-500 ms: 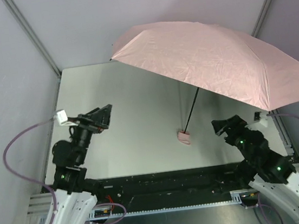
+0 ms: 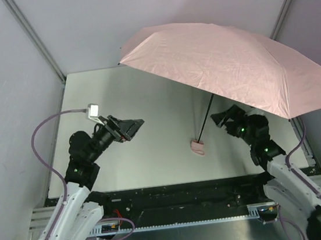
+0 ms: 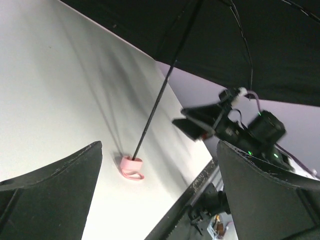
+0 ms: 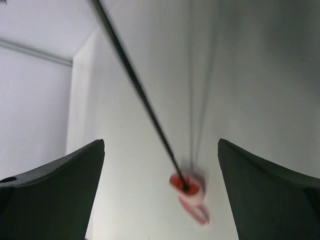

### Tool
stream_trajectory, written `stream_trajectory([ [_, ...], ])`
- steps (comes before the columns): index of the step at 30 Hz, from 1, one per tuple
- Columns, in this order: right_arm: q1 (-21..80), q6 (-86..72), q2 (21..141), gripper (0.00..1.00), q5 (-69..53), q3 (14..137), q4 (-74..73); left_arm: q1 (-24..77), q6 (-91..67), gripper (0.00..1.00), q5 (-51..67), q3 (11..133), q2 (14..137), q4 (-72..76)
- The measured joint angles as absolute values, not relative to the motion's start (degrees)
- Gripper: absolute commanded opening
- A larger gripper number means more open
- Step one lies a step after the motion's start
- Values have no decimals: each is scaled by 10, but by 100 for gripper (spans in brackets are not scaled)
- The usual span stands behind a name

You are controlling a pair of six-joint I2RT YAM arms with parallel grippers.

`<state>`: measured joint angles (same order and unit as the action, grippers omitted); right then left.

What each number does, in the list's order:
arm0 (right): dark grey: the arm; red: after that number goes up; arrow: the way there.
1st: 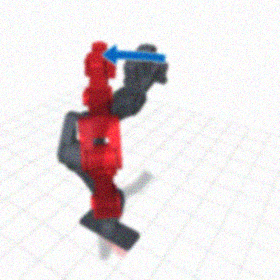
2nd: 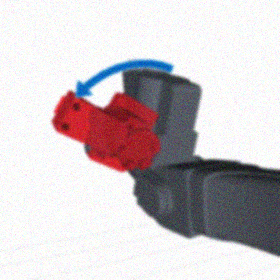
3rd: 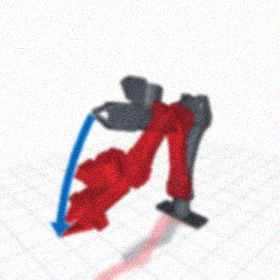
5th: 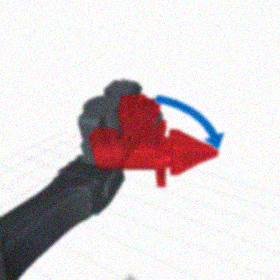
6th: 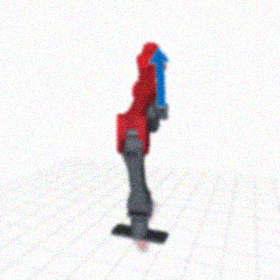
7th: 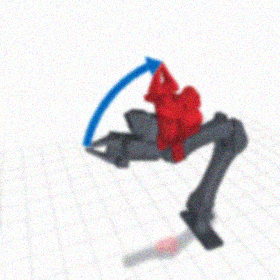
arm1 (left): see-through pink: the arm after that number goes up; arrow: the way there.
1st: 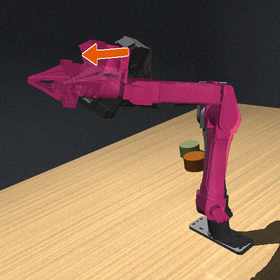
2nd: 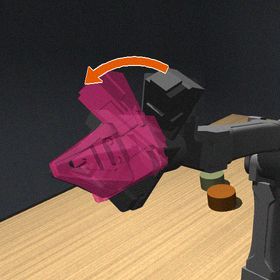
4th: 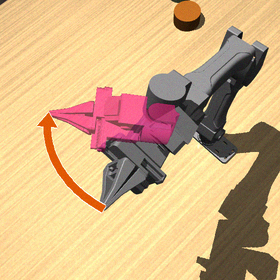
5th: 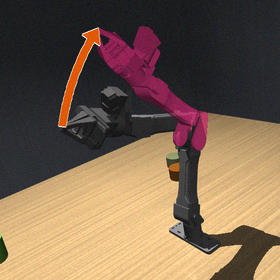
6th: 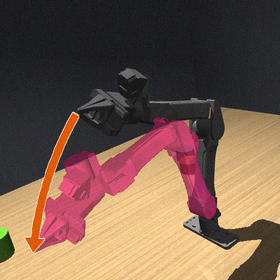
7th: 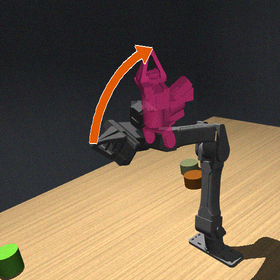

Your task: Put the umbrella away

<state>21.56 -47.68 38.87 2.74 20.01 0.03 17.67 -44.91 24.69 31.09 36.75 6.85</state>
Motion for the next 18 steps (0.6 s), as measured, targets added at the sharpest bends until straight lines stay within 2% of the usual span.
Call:
stream_trajectory([
  [3, 86, -485, 476, 91, -104, 182, 146, 180, -461, 99, 279, 303, 370, 82],
  [5, 44, -495, 547, 87, -176, 182, 226, 188, -465, 100, 297, 298, 376, 86],
  [8, 32, -505, 642, 86, -258, 189, 315, 216, -466, 100, 321, 298, 397, 93],
  [14, 41, -496, 719, 84, -311, 240, 388, 316, -465, 98, 321, 298, 436, 93],
  [18, 58, -475, 760, 70, -311, 291, 413, 367, -469, 93, 303, 298, 450, 96],
])
